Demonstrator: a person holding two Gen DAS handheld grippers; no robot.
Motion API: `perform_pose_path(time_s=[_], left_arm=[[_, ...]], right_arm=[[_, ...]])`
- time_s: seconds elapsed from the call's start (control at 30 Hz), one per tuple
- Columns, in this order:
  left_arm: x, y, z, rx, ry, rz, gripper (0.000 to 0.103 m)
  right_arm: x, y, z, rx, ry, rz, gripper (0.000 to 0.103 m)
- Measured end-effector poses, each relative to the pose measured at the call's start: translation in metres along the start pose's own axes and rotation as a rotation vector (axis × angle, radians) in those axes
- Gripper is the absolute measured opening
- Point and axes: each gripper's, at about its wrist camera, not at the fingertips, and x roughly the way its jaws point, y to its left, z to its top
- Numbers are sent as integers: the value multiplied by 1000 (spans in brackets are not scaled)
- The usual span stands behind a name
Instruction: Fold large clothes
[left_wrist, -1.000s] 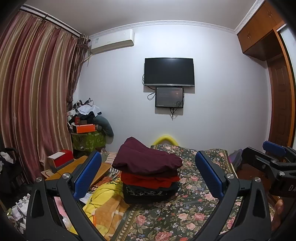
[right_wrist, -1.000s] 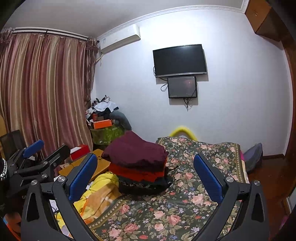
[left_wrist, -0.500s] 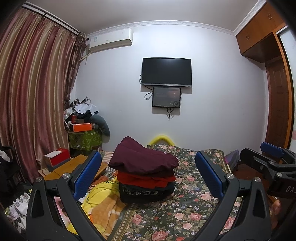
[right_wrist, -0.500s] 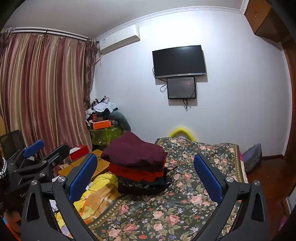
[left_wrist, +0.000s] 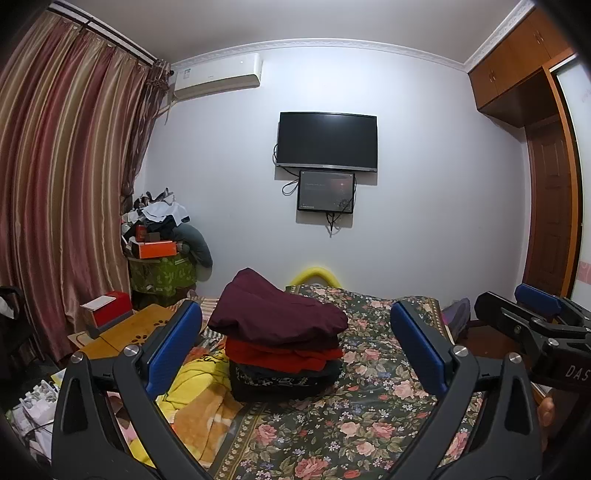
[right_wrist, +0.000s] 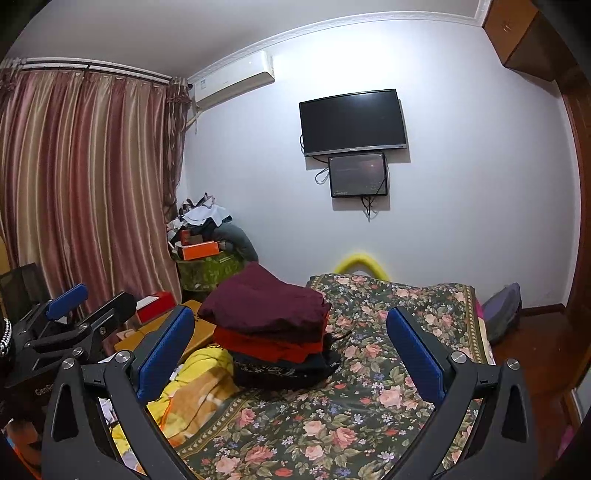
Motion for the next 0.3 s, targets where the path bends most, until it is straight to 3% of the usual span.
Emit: perform_pose_path(time_s=[0.3], left_arm=[[8, -1, -2, -3, 18, -2, 102]], right_arm=[[5, -3, -2, 10, 18, -5, 103]])
